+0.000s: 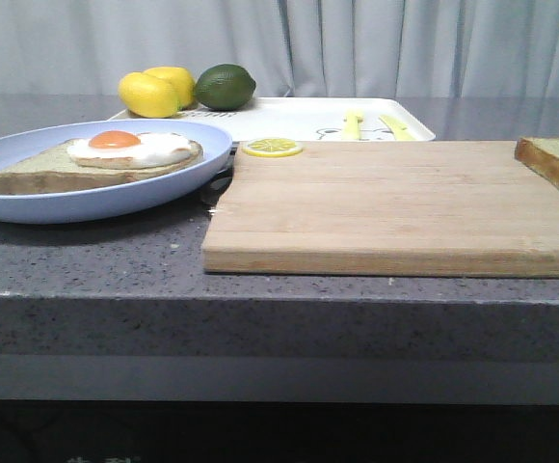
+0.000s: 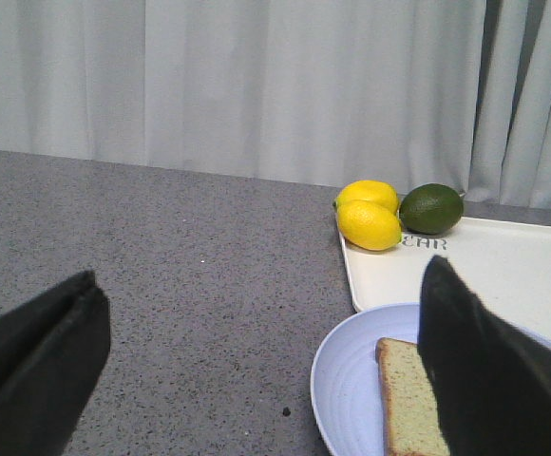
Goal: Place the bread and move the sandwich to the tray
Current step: 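Lower the right gripper and grasp the bread slice by its edge, then lift the bread slice with the right gripper and carry it over the egg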
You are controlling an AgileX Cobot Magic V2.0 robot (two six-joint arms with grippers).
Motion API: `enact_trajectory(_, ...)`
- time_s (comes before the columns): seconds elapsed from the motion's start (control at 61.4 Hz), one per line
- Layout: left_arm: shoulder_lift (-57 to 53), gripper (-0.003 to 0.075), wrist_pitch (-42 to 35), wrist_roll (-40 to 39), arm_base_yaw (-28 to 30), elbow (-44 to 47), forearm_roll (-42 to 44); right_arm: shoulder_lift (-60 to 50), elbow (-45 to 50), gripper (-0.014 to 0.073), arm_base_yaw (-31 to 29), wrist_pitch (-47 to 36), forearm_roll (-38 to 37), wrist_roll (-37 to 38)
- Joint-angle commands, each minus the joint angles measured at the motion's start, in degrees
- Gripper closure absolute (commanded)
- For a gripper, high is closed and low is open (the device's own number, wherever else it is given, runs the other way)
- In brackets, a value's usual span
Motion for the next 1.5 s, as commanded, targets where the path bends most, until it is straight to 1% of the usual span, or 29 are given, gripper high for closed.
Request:
enact_trajectory(0.0, 0.5, 0.007, -4.6, -0.1, 0.0, -2.2, 0.0, 6.6, -7.0, -0.0013, -1.4, 0.3, -0.6, -0.4)
enact_trajectory(0.098, 0.5, 0.007, -4.6, -0.1, 0.0, -2.2, 0.0, 15.3, -14.5, -0.0013, -6.6, 5.7, -0.6, 0.7)
enact_trajectory(0.163, 0.5, 0.007, -4.6, -0.1, 0.0, -2.2, 0.0, 19.5, -17.4, -0.0013, -10.5, 7.2, -0.6, 2.2)
enact_trajectory(0.277, 0.5, 0.007, -4.6, -0.1, 0.0, -2.2, 0.0, 26.1, -21.2, -0.0006, -16.3, 10.9, 0.0, 2.2)
enact_trajectory(0.375, 0.5, 0.007, -4.6, -0.1, 0.0, -2.2, 0.0, 32.7, -24.8, 0.0011, -19.1, 16.0, 1.5, 1.9)
enact_trajectory(0.456, 0.5, 0.007, -4.6, -0.1, 0.0, -2.2, 0.0, 37.3, -27.3, 0.0035, -20.6, 18.6, 3.8, -0.3)
enact_trajectory(0.505, 0.5, 0.007, -4.6, -0.1, 0.0, -2.2, 0.0, 39.8, -28.5, 0.0053, -21.4, 19.2, 6.7, -3.0)
enact_trajectory(0.554, 0.5, 0.007, -4.6, -0.1, 0.0, -2.2, 0.0, 42.5, -29.5, 0.0067, -22.8, 20.3, 11.1, -6.5)
enact_trajectory(0.733, 0.5, 0.007, -4.6, -0.1, 0.0, -2.2, 0.0, 50.4, -31.0, 0.0068, -27.8, 27.9, 28.0, -20.5)
enact_trajectory(0.798, 0.5, 0.007, -4.6, -0.1, 0.0, -2.2, 0.0, 52.5, -31.0, 0.0068, -28.7, 29.4, 32.0, -25.2)
enact_trajectory(0.864, 0.5, 0.007, -4.6, -0.1, 0.0, -2.2, 0.0, 54.2, -31.0, 0.0068, -29.1, 30.2, 33.8, -27.0)
enact_trajectory(1.173, 0.5, 0.007, -4.7, -0.1, 0.0, -2.2, 0.0, 56.9, -31.0, 0.0068, -29.1, 31.1, 34.6, -27.4)
enact_trajectory(1.352, 0.5, 0.007, -4.8, -0.1, 0.0, -2.2, 0.0, 57.5, -31.0, 0.0068, -28.9, 32.0, 37.5, -27.5)
enact_trajectory(1.483, 0.5, 0.007, -4.8, -0.1, 0.0, -2.2, 0.0, 59.0, -31.0, 0.0068, -28.9, 32.7, 37.6, -28.1)
